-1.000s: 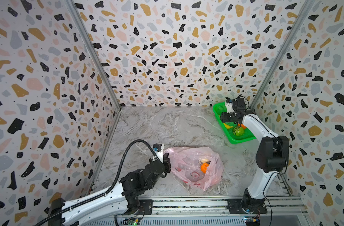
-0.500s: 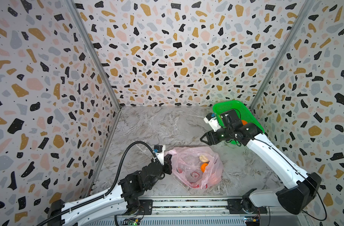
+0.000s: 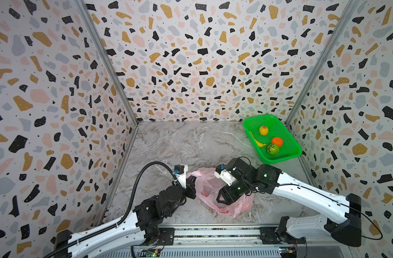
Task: Untie the knot of the plastic bag and take out the fruit
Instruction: Pick up the fruit from the plastic bag.
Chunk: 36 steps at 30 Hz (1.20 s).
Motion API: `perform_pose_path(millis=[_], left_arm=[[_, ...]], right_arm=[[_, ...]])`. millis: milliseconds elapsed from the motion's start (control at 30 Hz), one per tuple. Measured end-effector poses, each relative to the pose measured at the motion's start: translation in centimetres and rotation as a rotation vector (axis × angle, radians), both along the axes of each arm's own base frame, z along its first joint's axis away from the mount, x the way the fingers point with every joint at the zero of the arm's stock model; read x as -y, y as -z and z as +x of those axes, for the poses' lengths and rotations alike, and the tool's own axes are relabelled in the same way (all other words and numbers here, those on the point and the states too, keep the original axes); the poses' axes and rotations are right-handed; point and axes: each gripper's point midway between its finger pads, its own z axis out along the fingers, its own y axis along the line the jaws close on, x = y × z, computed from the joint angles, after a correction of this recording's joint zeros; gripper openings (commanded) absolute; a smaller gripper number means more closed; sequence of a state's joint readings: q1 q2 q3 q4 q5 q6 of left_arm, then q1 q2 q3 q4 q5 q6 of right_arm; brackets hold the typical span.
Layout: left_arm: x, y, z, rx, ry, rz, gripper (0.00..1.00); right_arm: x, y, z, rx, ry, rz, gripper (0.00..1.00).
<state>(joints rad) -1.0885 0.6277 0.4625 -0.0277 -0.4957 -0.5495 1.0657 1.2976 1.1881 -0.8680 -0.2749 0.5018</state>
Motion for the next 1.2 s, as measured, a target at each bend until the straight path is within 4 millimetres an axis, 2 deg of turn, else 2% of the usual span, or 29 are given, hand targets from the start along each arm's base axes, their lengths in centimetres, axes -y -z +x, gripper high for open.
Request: perform_pose_path(millis=[300,467,633,733,867,967,1067,1200], left_arm=[[1.0,-0.9,-0.6,0.015,0.064,-0.037,0.00],[1.2,-1.0,-1.0,0.021,0.094,-0.055,0.00],[1.0,-1.5,-1.2,0.034,0.102,-0.067,0.00],[1.2,-1.4,-1.3,0.037,0.116,-0.072,0.00],[1.8,-0.9,-1.7,0.031,0.150,-0.069,0.00],[2.6,-0.5,-1.9,0.022,0.186,-0.066,0.00],[3.1,-0.1,-2.1,0.012,0.211,-0.054,0.00],[3.4,-0.3,-2.3,0.014,0.229,-0.064,0.00]], right_arm=[[0.0,7.1,2.8,0.064,0.165,-0.149,0.67],[0.3,9.6,4.5,0.103,0.233,-0.231,0.77],[3.0,9.7,5.4,0.143,0.306,-0.319,0.87],[6.0,9.3,5.8,0.156,0.363,-0.355,0.91],[10.1,9.7,6.4,0.149,0.443,-0.407,0.91],[11.9,10.1,6.8,0.141,0.470,-0.443,0.91],[11.6,9.5,7.1,0.144,0.459,-0.428,0.91],[9.0,7.6,7.6,0.148,0.419,-0.352,0.92]])
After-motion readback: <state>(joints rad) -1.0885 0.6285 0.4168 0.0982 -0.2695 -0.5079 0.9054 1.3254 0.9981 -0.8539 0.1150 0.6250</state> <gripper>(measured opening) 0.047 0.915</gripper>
